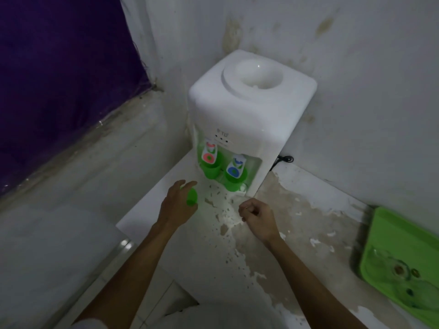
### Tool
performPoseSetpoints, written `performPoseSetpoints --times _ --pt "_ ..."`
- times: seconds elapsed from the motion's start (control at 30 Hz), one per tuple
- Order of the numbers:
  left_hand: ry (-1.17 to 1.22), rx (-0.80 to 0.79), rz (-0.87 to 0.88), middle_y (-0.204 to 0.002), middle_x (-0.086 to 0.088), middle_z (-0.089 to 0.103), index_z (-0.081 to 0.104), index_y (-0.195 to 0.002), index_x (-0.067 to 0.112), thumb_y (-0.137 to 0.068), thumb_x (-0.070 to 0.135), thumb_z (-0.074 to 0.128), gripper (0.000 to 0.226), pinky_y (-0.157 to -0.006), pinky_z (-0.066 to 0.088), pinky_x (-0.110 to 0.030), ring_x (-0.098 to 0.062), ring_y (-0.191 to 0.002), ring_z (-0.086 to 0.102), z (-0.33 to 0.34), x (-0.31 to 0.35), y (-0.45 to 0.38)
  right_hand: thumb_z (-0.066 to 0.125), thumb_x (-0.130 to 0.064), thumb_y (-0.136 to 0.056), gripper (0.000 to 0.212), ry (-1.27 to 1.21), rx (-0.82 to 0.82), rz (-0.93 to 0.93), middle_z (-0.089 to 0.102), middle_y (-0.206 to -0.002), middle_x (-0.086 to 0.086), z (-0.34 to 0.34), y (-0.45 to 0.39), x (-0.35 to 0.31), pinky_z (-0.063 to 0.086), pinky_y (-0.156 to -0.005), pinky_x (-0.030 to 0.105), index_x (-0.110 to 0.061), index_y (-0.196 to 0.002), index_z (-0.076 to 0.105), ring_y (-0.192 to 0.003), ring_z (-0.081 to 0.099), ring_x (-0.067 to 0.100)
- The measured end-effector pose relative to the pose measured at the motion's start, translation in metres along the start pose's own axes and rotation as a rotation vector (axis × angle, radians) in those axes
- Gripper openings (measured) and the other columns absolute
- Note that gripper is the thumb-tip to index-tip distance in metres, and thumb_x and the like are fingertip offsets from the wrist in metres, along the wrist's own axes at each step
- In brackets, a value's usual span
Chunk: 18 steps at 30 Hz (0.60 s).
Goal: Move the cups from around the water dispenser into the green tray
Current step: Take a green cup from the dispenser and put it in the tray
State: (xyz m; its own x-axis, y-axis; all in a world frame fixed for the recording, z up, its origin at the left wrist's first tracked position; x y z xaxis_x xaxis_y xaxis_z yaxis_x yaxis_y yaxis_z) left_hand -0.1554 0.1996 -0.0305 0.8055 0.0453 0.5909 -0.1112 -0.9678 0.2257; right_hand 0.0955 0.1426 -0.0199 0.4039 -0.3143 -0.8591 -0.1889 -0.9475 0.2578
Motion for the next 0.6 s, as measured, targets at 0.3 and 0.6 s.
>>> performPoseSetpoints --times 0.3,0.6 --pt "0.111 0.030 0.149 -0.129 -0.003 0.054 0.062 -0.123 0.024 -0.071 0.022 0.081 0.056 -0.086 0.054 -0.041 -0.025 -0.116 0.057 0.009 0.063 0.000 0.065 0.000 -0.085 0.021 -0.096 0.091 0.084 0.061 -0.064 0.018 -0.047 0.022 0.026 0.054 -0.067 0.037 -0.018 -0.074 0.069 -0.061 0.059 0.019" --pt "0.399 -0.161 0.469 -0.118 0.008 0.057 0.064 -0.113 0.031 -0.068 0.023 0.085 0.050 -0.088 0.049 -0.023 -0.003 -0.105 0.058 0.072 0.205 0.054 0.053 -0.031 -0.100 0.020 -0.563 0.224 0.378 0.068 -0.102 0.011 -0.111 0.079 0.073 0.054 -0.064 0.032 -0.015 -0.111 0.057 -0.078 0.067 0.026"
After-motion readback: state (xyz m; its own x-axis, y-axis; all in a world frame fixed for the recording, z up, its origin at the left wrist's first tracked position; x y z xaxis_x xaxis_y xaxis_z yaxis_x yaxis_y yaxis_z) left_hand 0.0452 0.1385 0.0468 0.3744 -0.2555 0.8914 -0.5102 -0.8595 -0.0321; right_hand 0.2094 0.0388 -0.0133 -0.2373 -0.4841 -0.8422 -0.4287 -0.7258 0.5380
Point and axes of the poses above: each hand's wrist, its own y-axis away from the middle knuckle, its own z-axis out of the palm, x = y × z, the point moved 4 cm from there along -y, towards the middle knuckle
